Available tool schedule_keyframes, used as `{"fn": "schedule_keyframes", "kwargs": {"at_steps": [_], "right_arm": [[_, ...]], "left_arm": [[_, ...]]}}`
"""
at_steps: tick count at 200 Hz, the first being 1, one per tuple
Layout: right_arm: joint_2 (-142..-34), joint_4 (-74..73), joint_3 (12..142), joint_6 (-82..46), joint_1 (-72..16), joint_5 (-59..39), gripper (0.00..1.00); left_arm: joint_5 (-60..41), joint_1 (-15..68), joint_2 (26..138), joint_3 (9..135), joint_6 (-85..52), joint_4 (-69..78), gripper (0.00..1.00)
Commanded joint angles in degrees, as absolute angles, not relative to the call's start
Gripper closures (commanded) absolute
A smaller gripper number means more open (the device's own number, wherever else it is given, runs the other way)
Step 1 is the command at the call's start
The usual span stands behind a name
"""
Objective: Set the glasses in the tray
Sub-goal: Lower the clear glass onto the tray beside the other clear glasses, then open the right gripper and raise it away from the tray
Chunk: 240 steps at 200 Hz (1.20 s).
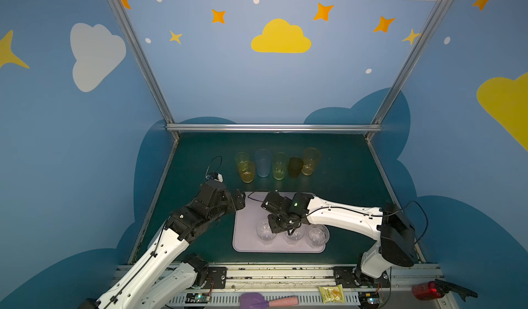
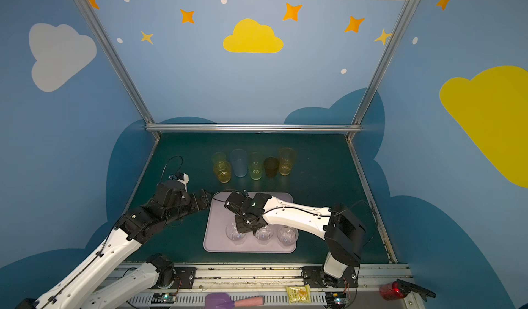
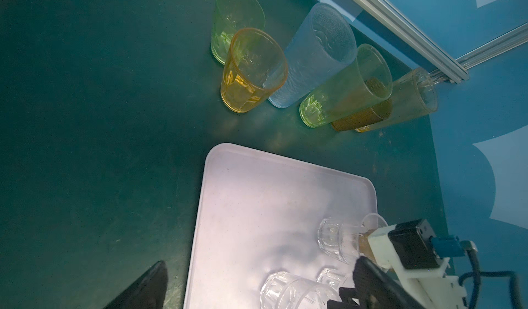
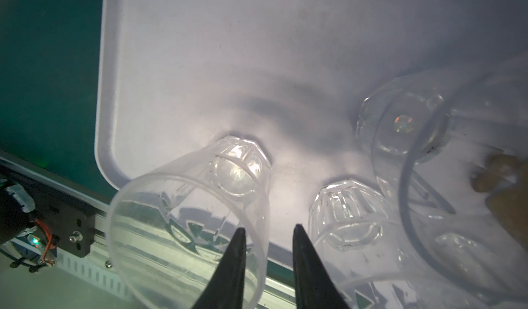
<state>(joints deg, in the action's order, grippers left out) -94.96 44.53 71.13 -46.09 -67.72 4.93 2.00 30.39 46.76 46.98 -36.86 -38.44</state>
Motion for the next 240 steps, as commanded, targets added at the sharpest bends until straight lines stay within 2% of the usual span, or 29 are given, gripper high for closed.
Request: {"fn": "schedule_keyframes", "kwargs": {"at_steps": [1,55,100,178,240], "right_arm": [[-94.31,44.27,72.64,-44.83,-68.02,6.36,0.64],[-93.87,43.5,74.95,-42.76,-67.42,7.25,0.61],[-93.04,42.45,76.84,-42.02,-66.56,6.25,0.48],[-85.16,42.77,74.91,-39.4,-63.86,11.3,0.23],[-73.73,38.92,67.27,-37.71,-60.03,13.66,0.16]], "left_arm": [[2.29,30.09,46.31,46.36,-36.04,-39.02,0.0],[2.35,30.04,46.05,46.14,-36.06,-38.85,0.0],[2.9,29.88,45.87,46.25,-36.16,-39.02,0.0],[4.22,29.66,47.16,46.65,-37.41,-37.93,0.0],[4.09,29.09,53.28,49.82,-37.4,-36.35,0.0]]}}
